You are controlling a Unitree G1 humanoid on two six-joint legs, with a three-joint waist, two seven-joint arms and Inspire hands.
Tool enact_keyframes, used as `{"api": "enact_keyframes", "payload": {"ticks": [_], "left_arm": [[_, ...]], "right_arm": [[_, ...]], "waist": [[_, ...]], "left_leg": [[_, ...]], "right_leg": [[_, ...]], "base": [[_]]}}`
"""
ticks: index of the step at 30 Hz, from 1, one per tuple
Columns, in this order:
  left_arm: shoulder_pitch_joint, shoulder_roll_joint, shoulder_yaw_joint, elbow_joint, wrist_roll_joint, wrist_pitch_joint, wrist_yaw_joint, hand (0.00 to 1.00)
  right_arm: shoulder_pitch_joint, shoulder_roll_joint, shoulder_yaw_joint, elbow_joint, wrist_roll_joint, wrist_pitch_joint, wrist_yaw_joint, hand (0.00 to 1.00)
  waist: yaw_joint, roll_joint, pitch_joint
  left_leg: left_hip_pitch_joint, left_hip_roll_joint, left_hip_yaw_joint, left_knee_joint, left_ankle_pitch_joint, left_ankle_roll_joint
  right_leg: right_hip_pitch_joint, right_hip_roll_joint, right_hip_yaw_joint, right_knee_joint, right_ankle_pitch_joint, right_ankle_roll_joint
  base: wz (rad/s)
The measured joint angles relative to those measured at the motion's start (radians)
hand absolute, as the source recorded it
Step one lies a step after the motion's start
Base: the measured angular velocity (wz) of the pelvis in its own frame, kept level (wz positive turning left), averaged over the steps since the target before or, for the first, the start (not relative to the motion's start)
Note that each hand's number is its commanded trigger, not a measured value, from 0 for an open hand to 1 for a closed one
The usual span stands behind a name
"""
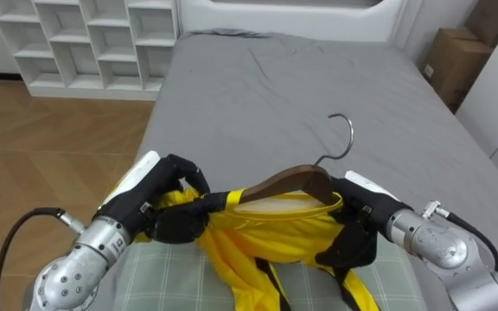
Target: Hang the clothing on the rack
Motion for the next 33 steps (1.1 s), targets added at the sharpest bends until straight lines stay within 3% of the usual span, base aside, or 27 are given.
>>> {"api": "enact_keyframes", "payload": {"ticks": [11,17,33], "left_arm": [[0.0,0.001,0.0,0.0,0.0,-0.001,0.002,1.0],[0.0,0.005,0.0,0.0,0.001,-0.001,0.002,1.0],[0.0,0.003,0.0,0.004,0.002,0.0,0.001,1.0]], "right_arm": [[0.0,-0.001,0.0,0.002,-0.005,-0.003,0.0,1.0],[0.0,-0.001,0.0,0.033,-0.004,-0.037,0.005,1.0],[0.0,-0.002,-0.001,0.035,-0.001,-0.037,0.008,1.0]], "waist": [[0.0,0.002,-0.0006],[-0.002,0.004,-0.0015],[-0.008,0.011,-0.0047]], "left_leg": [[0.0,-0.001,-0.001,0.0,0.0,0.0],[0.001,-0.002,-0.002,0.003,0.0,0.0],[0.0,-0.001,-0.011,0.01,0.0,0.0]], "right_leg": [[0.001,-0.001,-0.003,-0.001,0.0,0.0],[0.013,0.0,-0.005,-0.02,0.0,0.0],[0.017,0.0,-0.01,-0.017,0.001,-0.001]], "base": [[0.0],[0.0],[0.0]]}}
